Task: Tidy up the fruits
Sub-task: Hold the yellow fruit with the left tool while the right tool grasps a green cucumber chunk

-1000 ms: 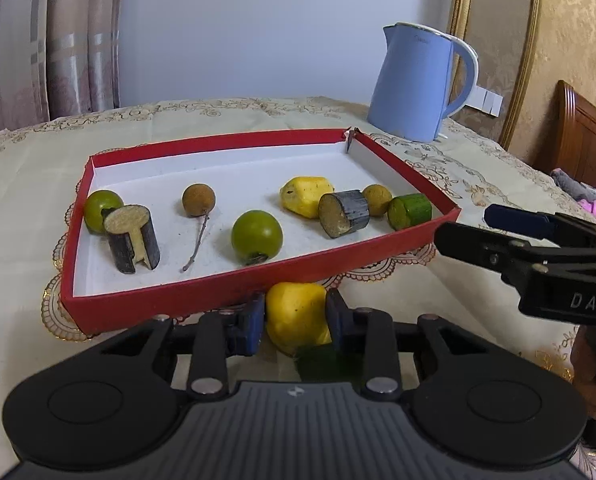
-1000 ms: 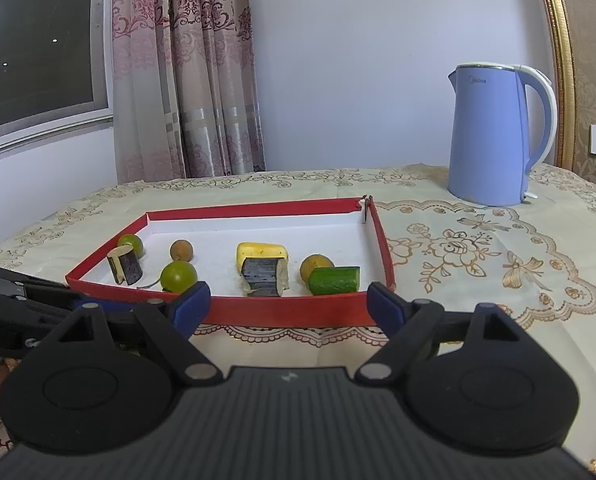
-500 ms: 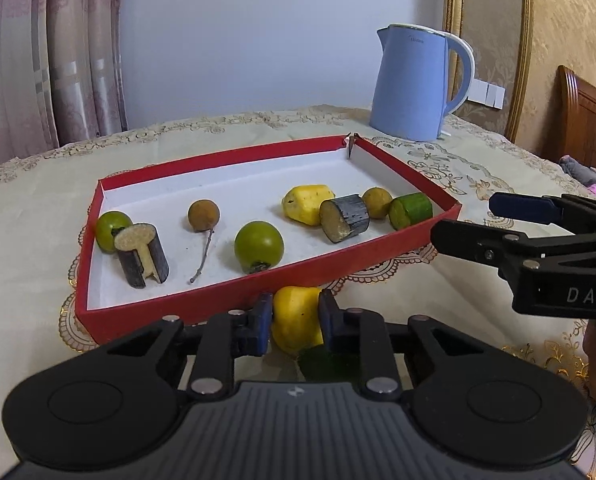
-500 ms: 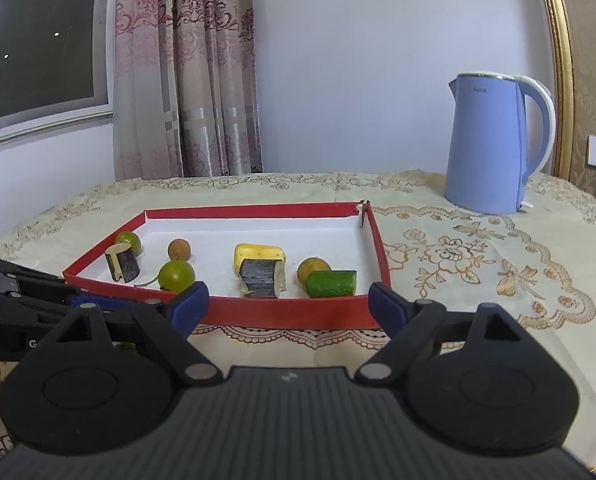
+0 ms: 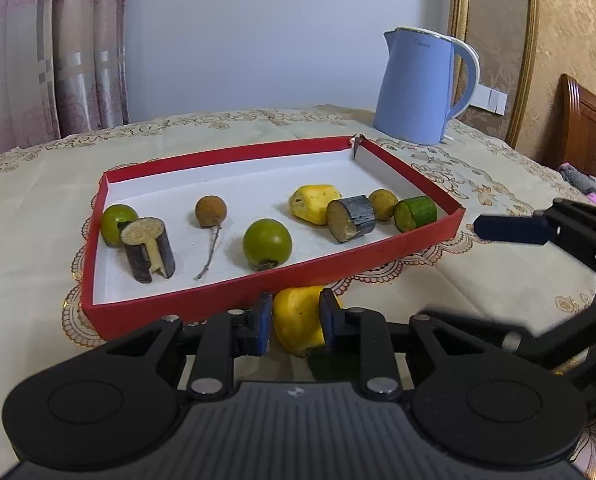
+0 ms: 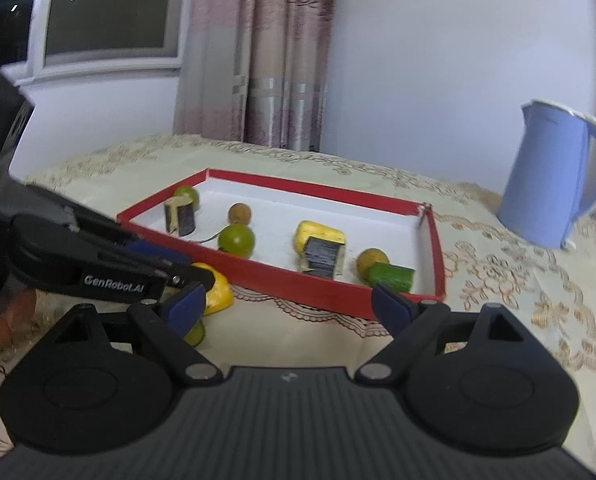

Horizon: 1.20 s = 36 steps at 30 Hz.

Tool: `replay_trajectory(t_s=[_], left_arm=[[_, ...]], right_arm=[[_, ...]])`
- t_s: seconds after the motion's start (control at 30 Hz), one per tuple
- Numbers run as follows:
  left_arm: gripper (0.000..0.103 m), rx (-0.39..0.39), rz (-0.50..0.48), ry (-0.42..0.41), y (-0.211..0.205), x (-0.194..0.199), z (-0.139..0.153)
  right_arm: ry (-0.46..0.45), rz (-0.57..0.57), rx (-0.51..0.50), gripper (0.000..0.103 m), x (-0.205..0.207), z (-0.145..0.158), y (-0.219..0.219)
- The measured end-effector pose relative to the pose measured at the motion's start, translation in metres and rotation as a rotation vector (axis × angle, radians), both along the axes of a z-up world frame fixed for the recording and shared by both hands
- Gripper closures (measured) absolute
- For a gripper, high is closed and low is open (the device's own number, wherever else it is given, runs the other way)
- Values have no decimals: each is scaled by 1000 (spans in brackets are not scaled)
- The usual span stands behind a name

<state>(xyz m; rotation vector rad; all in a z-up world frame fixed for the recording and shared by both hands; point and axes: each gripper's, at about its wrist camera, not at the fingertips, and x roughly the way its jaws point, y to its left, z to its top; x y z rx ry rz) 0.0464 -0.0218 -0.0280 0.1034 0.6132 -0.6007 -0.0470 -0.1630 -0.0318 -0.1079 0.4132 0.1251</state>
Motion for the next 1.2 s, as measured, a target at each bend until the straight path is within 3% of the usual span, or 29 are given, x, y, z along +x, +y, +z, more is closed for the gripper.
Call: replay_trajectory(t_s=[0.2,0.37,0.47,0.73,0.8,0.87,0.97,1.1,1.2], left_arm=[[77,-65,10,48,11,6,-1],[76,-83,14,65,20,4,-2],[69,-122,36,98,29,8,-3],[67,-138,53,102,35,9,-4],[68,-144,64,103,38,10,-4],[67,-152,69,107,40,10,-4],[68,-148,71,103,40,10,-4],[67,-152,69,94,40,7,-2],[63,-153,51,60,39,-1,1]], right_arm=[[21,81,-74,14,3,-4,20],[69,142,-35,14,11,-6,19],[81,174,-29,15,12,-6,22],[146,232,-67,37,27,-14,38],[170,249,-71,49,31,-17,40],[180,256,-65,51,34,-18,41],[195,288,-45,74,37,-19,41],[179,282,-28,74,34,-18,40],[130,214,54,74,25,-11,19]])
